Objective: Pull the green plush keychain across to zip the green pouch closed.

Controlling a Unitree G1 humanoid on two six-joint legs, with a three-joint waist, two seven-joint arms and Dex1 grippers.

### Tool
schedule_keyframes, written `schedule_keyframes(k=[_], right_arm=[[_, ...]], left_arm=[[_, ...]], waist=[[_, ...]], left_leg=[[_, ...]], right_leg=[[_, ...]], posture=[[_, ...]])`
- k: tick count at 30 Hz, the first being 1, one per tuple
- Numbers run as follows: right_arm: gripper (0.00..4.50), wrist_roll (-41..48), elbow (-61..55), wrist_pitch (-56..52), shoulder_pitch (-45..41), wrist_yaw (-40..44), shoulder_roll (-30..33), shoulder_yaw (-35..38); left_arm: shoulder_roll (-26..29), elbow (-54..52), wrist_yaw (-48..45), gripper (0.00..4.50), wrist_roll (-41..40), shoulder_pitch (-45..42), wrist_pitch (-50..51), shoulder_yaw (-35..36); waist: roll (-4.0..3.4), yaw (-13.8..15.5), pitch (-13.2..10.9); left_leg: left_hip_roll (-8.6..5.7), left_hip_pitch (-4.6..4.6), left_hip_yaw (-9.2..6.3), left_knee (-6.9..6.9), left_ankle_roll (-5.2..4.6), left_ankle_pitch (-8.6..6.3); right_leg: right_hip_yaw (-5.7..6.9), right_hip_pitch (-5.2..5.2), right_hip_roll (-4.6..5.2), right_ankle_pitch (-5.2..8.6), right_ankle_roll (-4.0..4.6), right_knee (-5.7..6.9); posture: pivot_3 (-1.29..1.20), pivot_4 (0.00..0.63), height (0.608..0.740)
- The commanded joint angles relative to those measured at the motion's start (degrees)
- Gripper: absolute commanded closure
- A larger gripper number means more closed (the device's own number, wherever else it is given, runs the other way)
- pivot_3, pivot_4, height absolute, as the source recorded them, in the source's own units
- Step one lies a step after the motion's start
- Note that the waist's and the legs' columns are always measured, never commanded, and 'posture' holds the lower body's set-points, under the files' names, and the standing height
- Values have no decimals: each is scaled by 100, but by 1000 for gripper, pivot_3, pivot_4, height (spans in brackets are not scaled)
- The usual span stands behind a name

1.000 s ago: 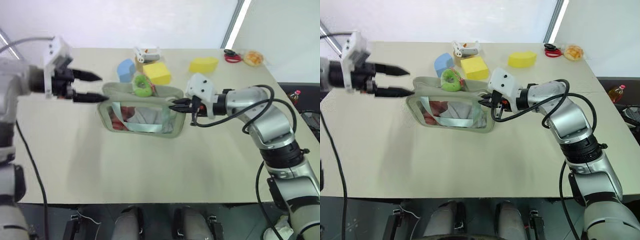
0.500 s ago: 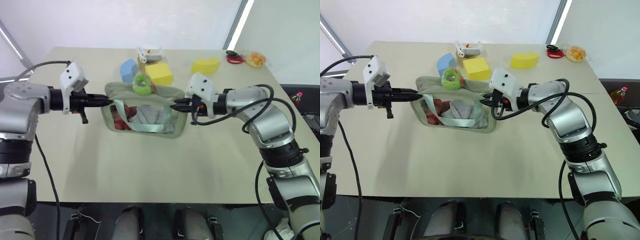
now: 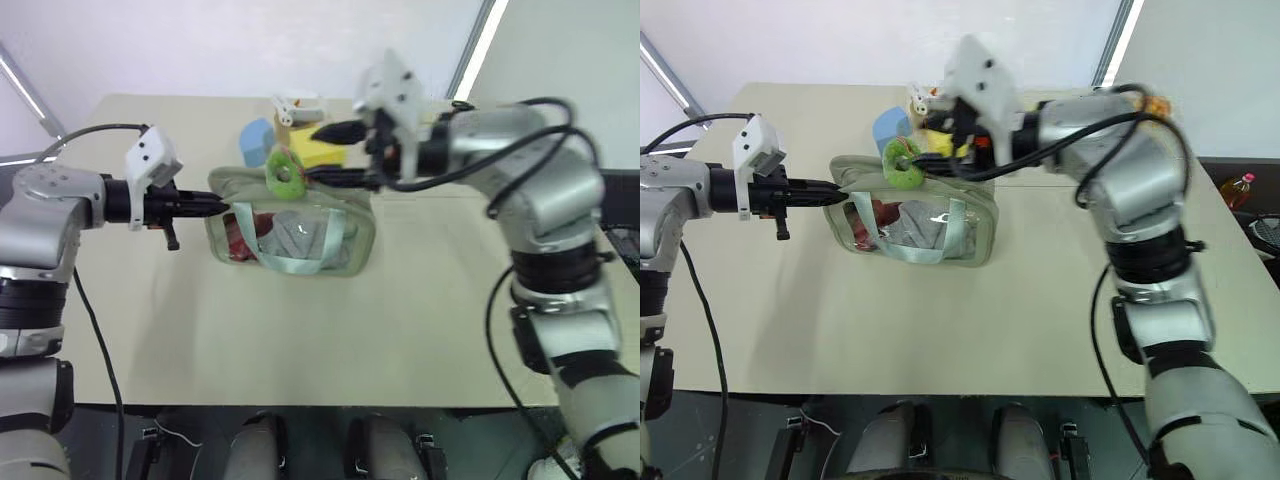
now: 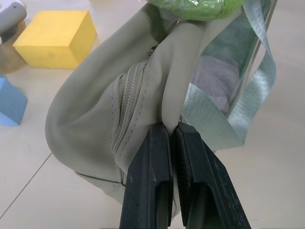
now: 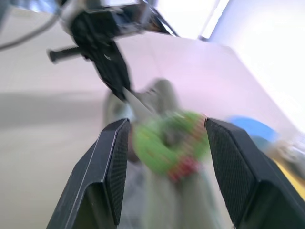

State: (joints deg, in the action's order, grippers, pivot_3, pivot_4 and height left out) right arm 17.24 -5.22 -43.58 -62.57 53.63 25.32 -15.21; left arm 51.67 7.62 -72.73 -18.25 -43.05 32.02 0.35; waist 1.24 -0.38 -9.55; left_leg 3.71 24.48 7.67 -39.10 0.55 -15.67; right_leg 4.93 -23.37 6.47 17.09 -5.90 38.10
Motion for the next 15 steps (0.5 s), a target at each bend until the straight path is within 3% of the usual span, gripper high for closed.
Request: schedule_keyframes(k=[1,10,13,15], right_arm=[[1915,-282,207,518,-21,-60,-160,-209],[1915,-1076,947,1361,-20,-88,-202,-692],[2743,-1183,1077,1450,-45,-91,-167,-618],[3737,-1190,1057,1447,-40,-42,-96,-542]], left_arm=[[-14,-182,-90,4500,-64,62,104,-140],[-38,-264,-7,4500,-121,89,195,-66],[-68,-231,24,4500,-120,64,193,-69],[-90,-197,35,4500,-106,49,173,-79]], waist=[[0,3,0],[0,-21,0],[0,-24,0],[0,-23,0]], left_leg=[[0,1,0,0,0,0],[0,0,-1,0,0,0],[0,0,-1,0,0,0],[1,0,-1,0,0,0]], right_leg=[[0,0,0,0,0,0],[1,-1,0,0,0,0],[1,-2,0,0,0,0],[1,-2,0,0,0,0]], posture=[[0,150,740],[0,150,740],[0,150,740],[0,150,740]])
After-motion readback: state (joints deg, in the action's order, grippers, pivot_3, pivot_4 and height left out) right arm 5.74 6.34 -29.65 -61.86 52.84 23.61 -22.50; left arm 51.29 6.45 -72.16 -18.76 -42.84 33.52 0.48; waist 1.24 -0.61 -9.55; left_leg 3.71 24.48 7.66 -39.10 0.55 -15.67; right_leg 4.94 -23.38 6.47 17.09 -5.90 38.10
